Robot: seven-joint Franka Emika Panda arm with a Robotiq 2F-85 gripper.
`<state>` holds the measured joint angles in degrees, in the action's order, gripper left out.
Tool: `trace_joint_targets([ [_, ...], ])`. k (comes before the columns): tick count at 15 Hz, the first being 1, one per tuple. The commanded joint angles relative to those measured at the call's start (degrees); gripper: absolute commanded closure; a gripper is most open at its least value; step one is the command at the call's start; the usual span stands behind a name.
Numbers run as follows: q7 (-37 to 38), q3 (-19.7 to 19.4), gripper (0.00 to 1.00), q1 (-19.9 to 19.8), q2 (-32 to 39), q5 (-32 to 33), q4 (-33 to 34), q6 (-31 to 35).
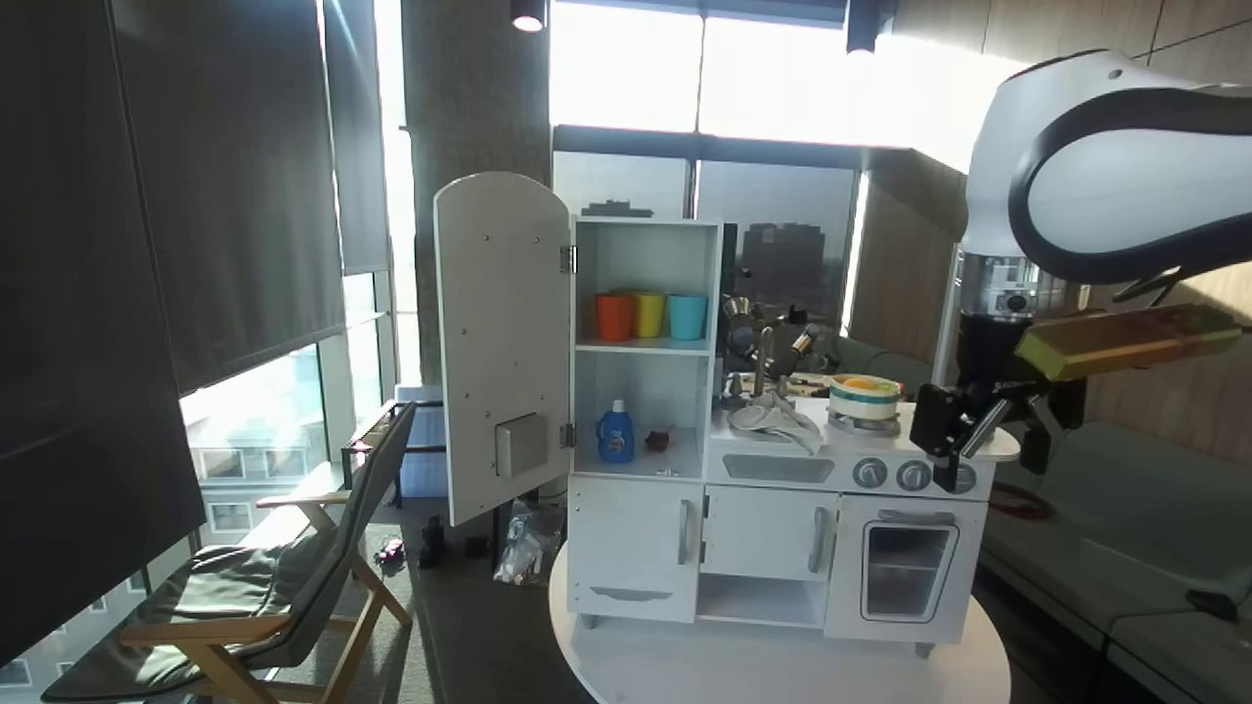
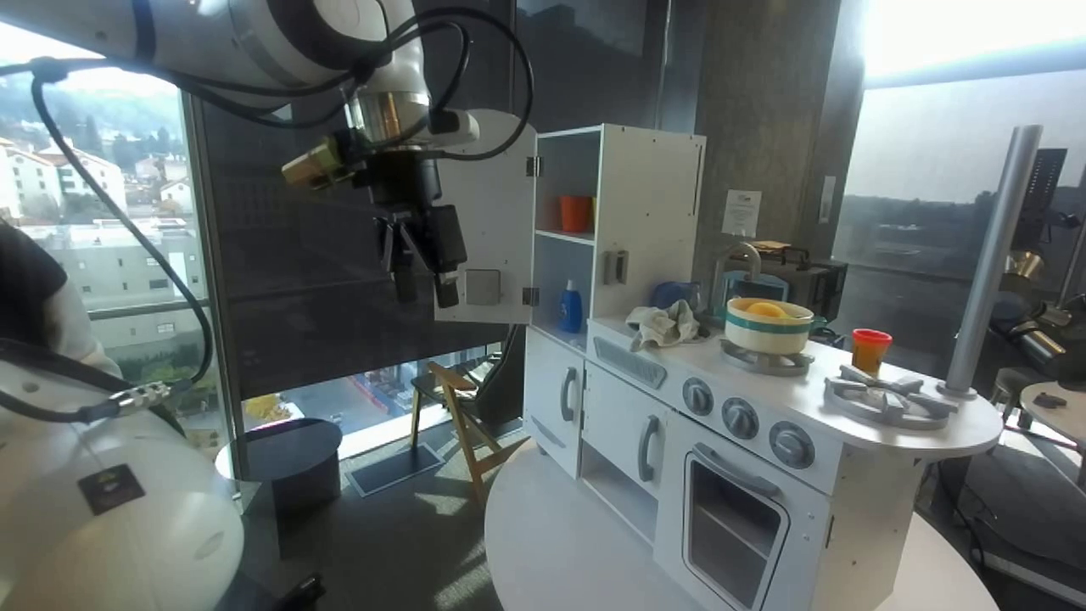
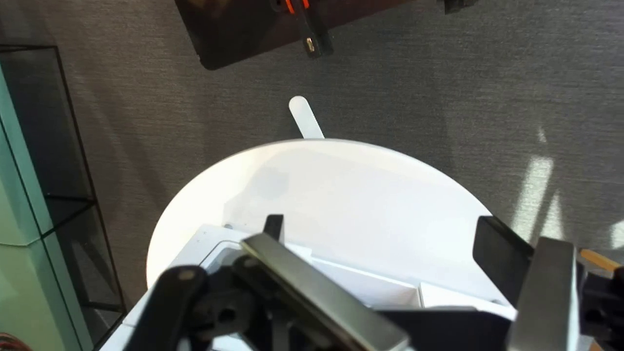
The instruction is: Remove the plush toys from the white pot
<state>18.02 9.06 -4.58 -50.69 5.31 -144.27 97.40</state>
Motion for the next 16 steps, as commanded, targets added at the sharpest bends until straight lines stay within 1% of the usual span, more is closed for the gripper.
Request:
trace_joint_targets([
  [1,-0.15,-2.24,0.00,-1.13,7.66,0.58,5.39,6.07],
  [6,-1.54,-5.89,0.00,-1.86,18.08,0.29,12.99,14.03],
  [8,-0.10,-6.78,0.00,-2.52,23.45,-0.04,17.41,15.43],
  [13,1.05,-9.57,0.00,-3.30,32.68,-1.05,27.79,19.87],
  [16,2.55,-11.18,0.00,-3.85,38.71,-1.44,35.07,20.64],
])
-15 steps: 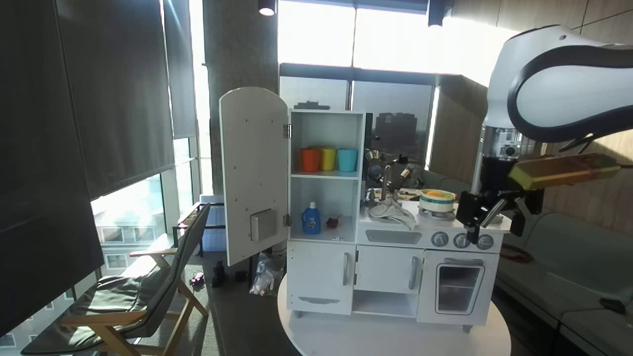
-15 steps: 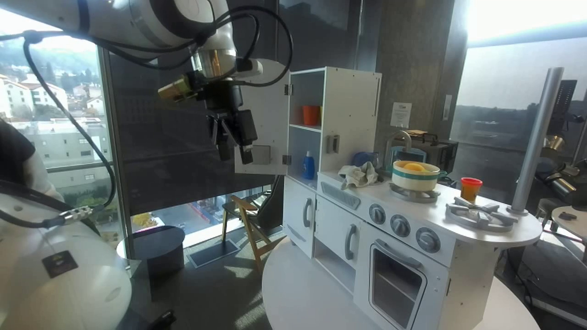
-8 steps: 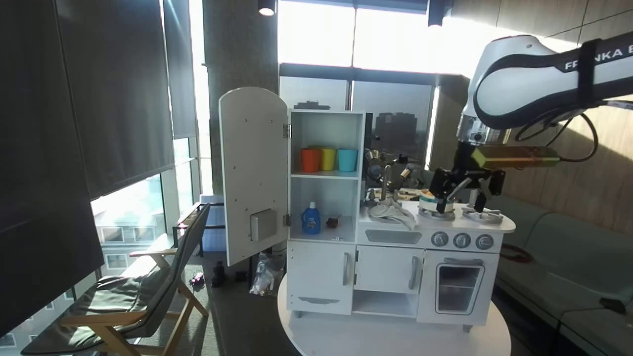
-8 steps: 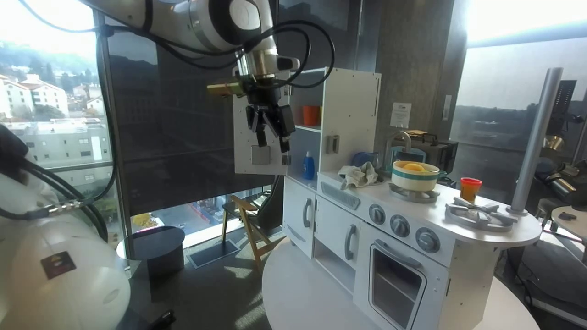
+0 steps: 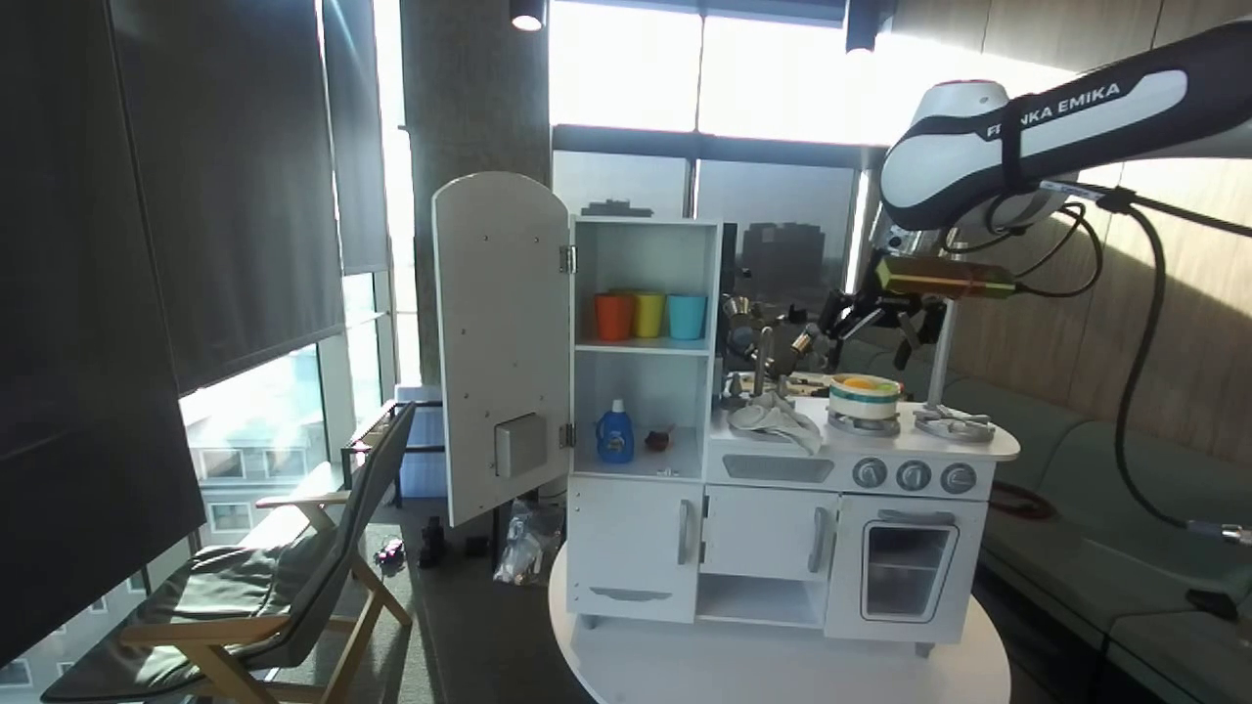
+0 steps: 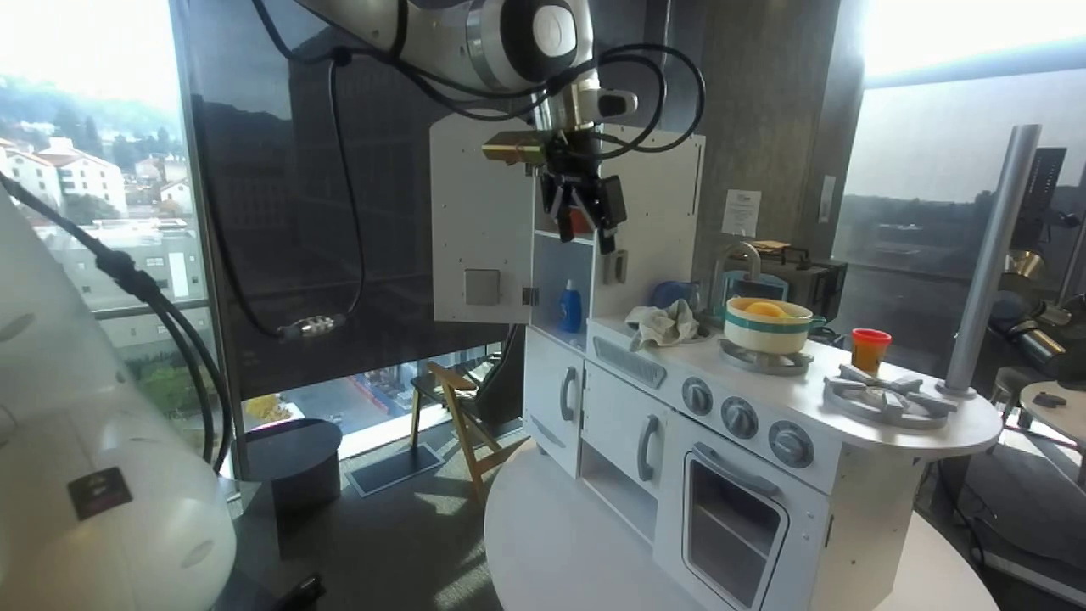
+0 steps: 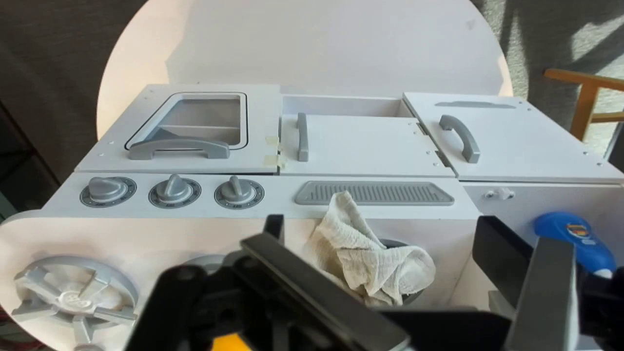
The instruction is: Remove the plush toys from the white pot
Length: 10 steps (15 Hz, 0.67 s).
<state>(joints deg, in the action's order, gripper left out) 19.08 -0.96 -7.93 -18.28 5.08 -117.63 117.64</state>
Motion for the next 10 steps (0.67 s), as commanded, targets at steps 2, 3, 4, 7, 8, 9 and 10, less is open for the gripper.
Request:
trace_joint_targets([
  [2,1.18,-2.28,0.00,-0.54,9.19,-1.49,12.28,-0.02],
  [3,-0.24,-2.79,0.00,-0.25,9.89,-1.90,13.35,-0.23],
  [4,0.69,-2.34,0.00,-0.07,6.84,-0.34,8.53,0.19],
  [7,0.65,-2.67,0.00,-0.03,8.04,-0.40,8.98,0.12],
  [8,0.65,-2.66,0.00,-0.02,7.99,-0.40,8.88,0.11],
  [9,0.65,-2.62,0.00,0.02,7.95,-0.40,8.88,0.10],
  [10,0.65,-2.54,0.00,0.08,7.93,-0.40,8.88,0.10],
])
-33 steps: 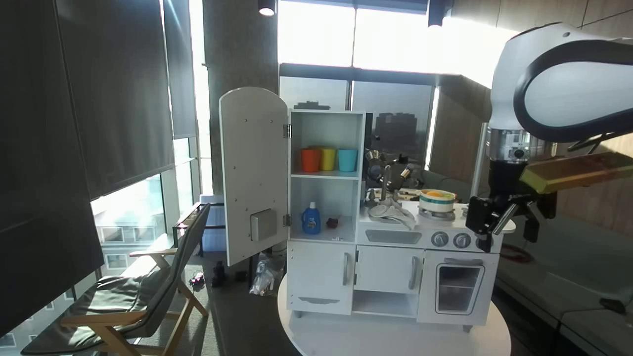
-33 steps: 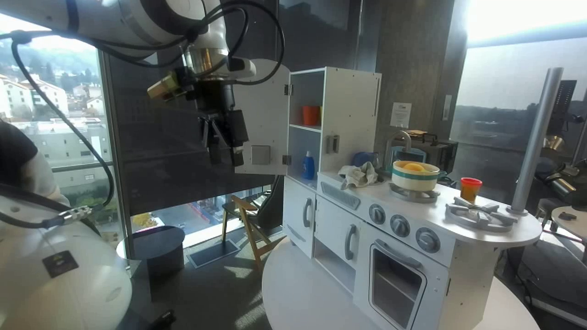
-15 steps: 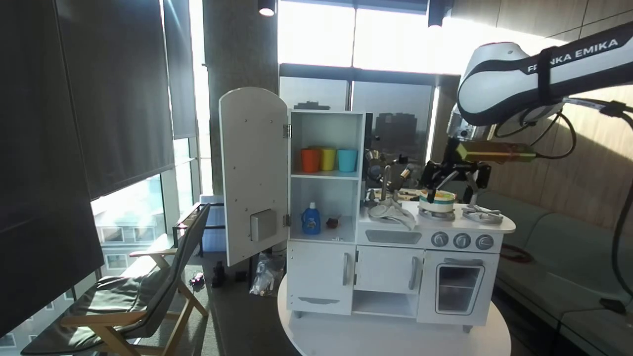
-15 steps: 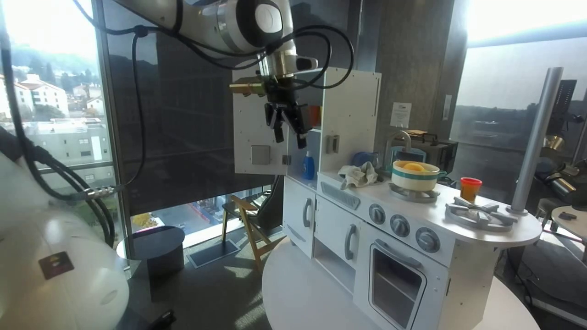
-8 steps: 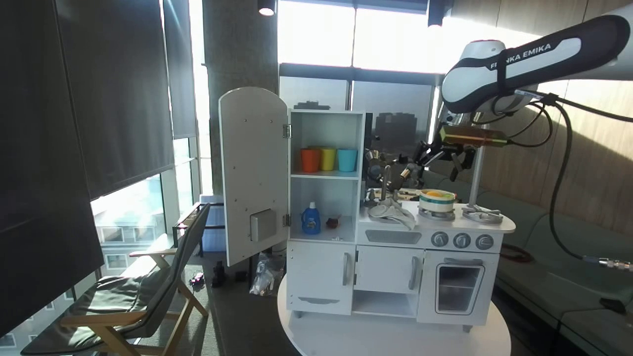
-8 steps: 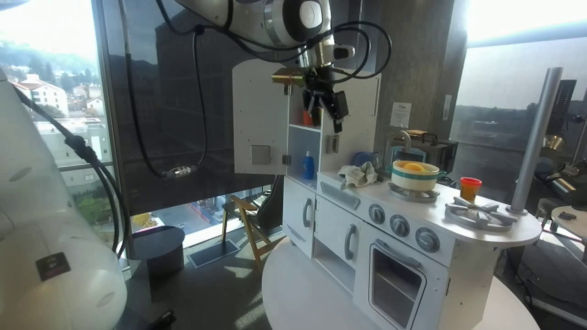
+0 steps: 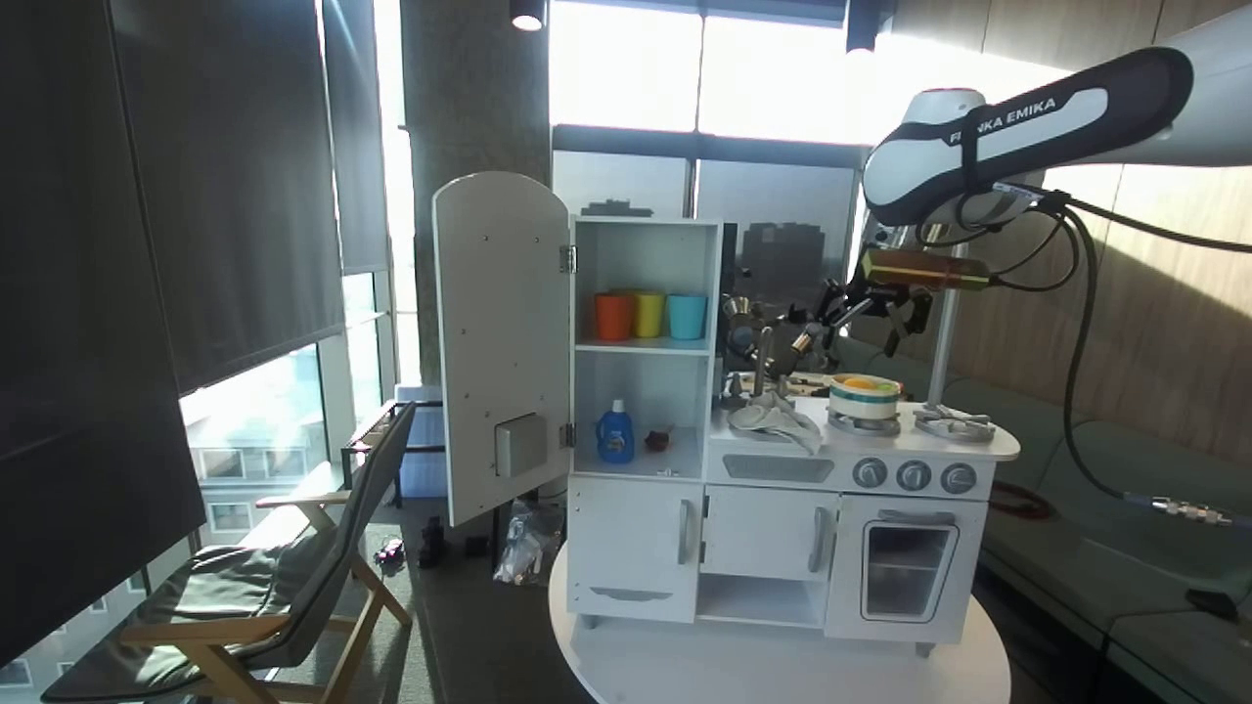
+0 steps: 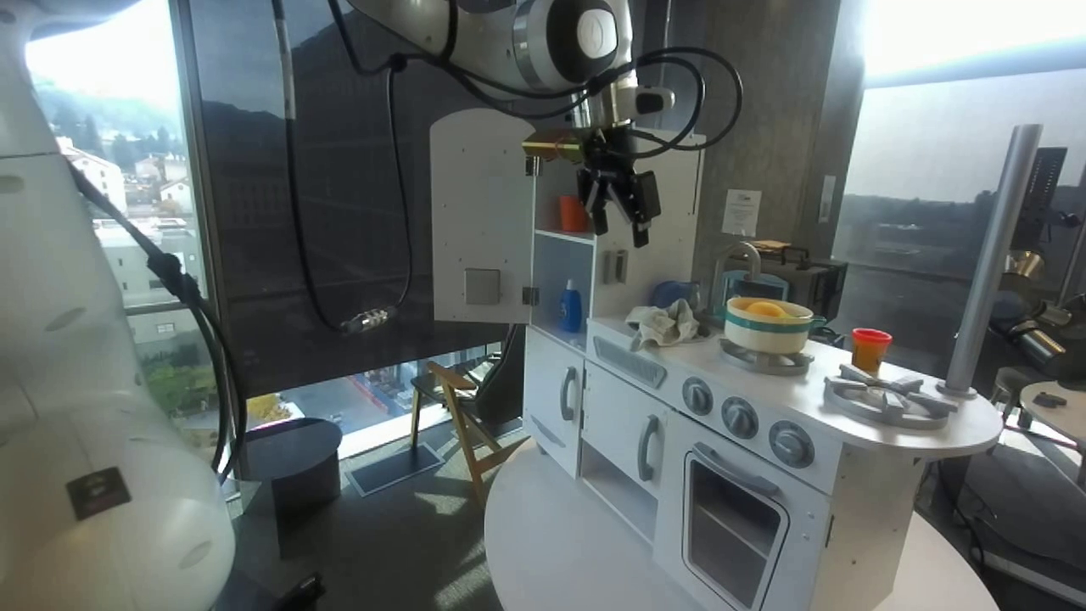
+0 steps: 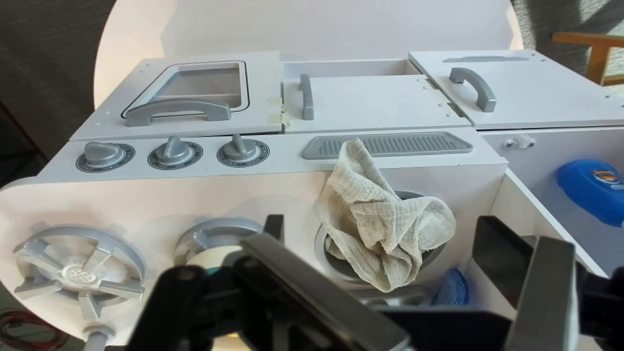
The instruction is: Remove the plush toys from the white pot
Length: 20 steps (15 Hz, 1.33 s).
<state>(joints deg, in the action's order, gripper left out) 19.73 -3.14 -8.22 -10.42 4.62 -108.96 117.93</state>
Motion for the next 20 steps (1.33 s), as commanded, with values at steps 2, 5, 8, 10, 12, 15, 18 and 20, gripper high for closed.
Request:
trace_joint_targets([
  [2,5.82,0.51,0.00,-0.24,4.45,2.68,5.07,-2.22],
  [5,14.79,0.83,0.00,-0.24,9.74,8.97,12.45,-3.42],
  [8,17.71,-0.79,0.00,0.48,16.65,10.37,21.56,-7.55],
  [10,16.62,-2.20,0.00,0.43,21.41,8.55,27.23,-12.11],
  [12,13.74,-3.69,0.00,-0.46,25.88,4.81,32.70,-15.28],
  [15,11.05,-5.39,0.00,-2.04,31.60,-1.00,40.35,-16.92],
  [18,11.17,-6.66,0.00,-4.31,36.80,-6.01,47.44,-16.15],
  [20,11.69,-7.07,0.00,-5.95,40.23,-8.95,51.67,-16.55],
])
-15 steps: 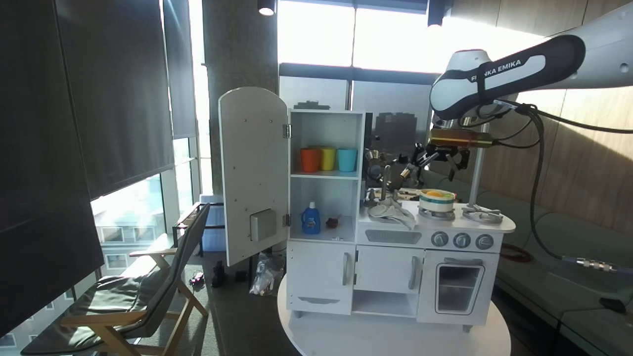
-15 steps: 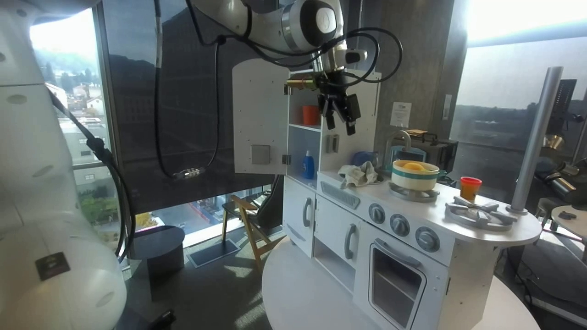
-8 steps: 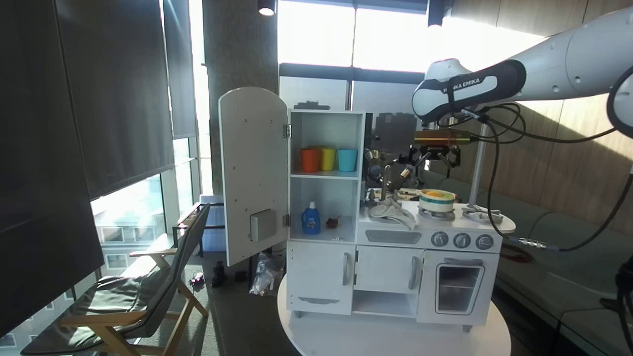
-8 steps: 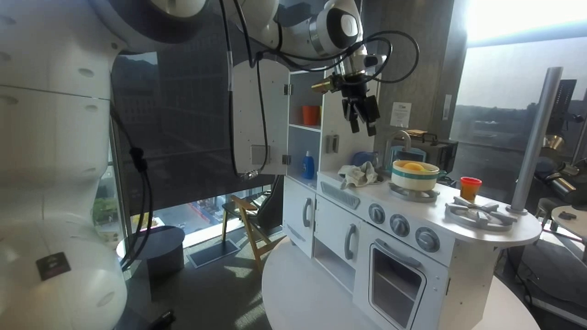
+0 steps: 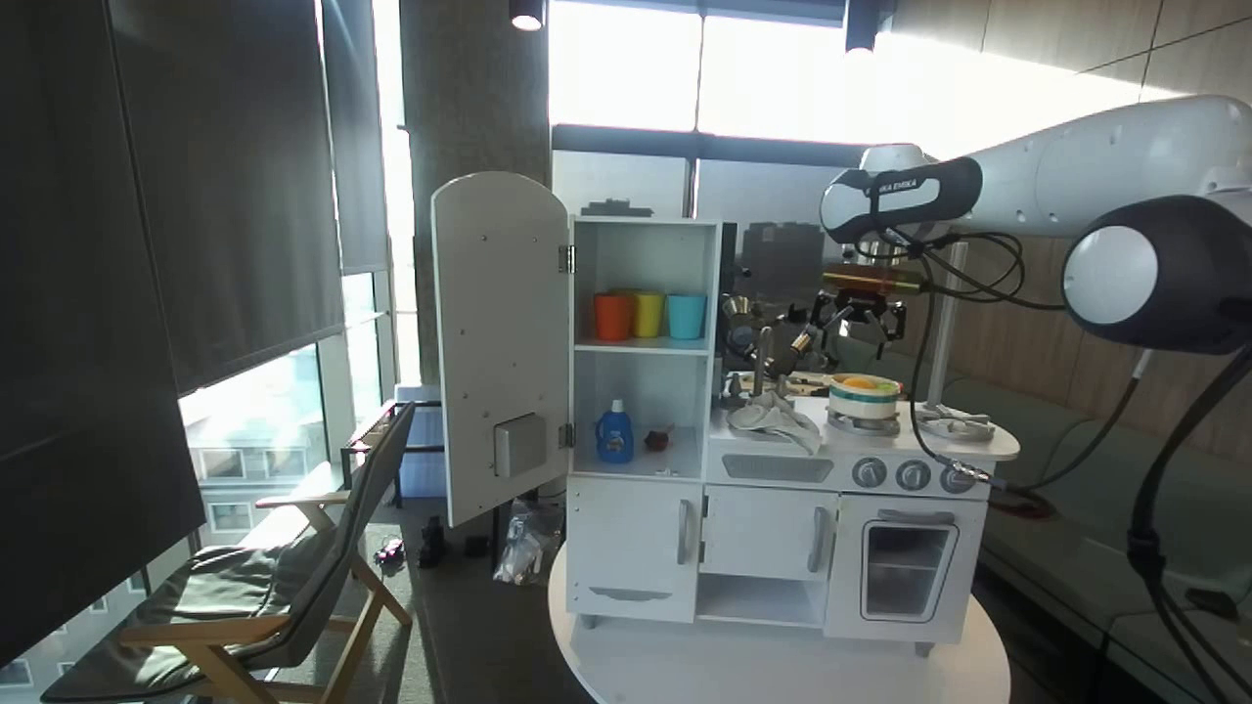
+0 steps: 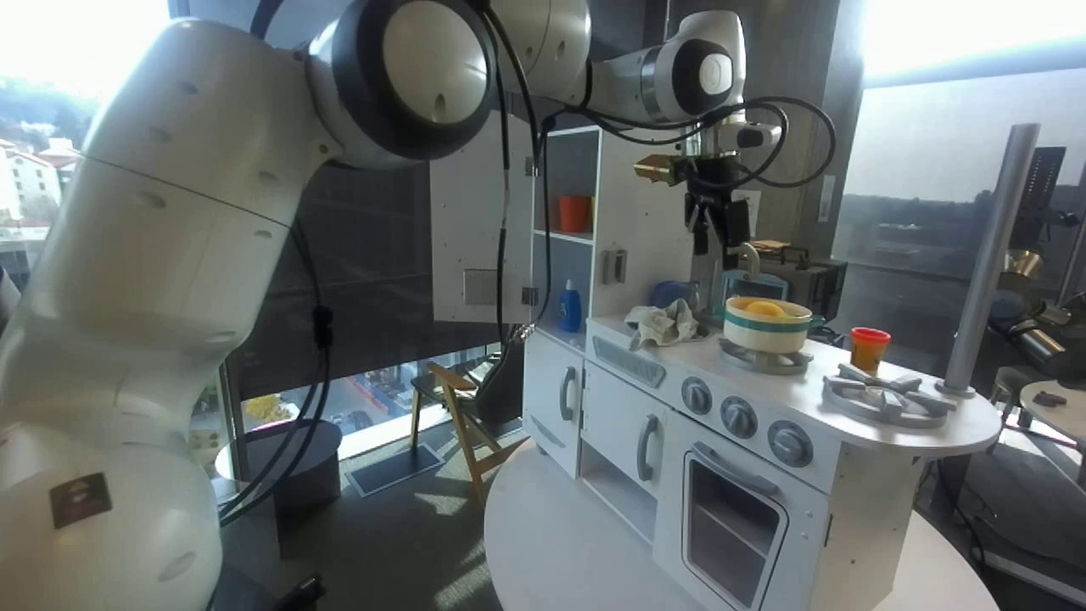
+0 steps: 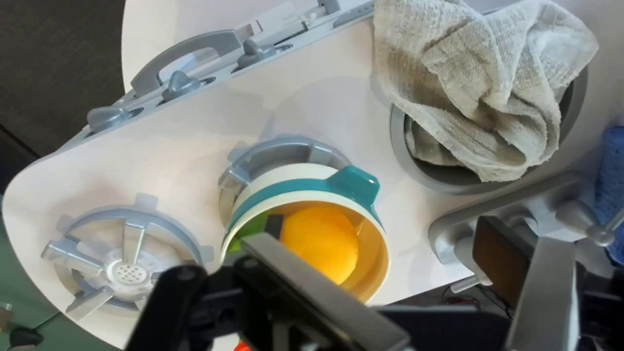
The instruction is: Remove the plush toys from the white pot
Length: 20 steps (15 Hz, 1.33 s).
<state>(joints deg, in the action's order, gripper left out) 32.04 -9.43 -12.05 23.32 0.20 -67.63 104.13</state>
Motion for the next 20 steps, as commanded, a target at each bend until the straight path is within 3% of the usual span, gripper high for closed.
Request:
trace_joint_targets([
  [1,-0.29,-0.84,0.00,-2.89,8.11,-5.81,12.23,-3.25],
  [13,3.58,-1.03,0.00,-8.19,20.36,-7.88,27.22,-7.29],
  [20,4.57,-0.38,0.00,-8.50,22.27,-7.07,29.84,-9.47],
])
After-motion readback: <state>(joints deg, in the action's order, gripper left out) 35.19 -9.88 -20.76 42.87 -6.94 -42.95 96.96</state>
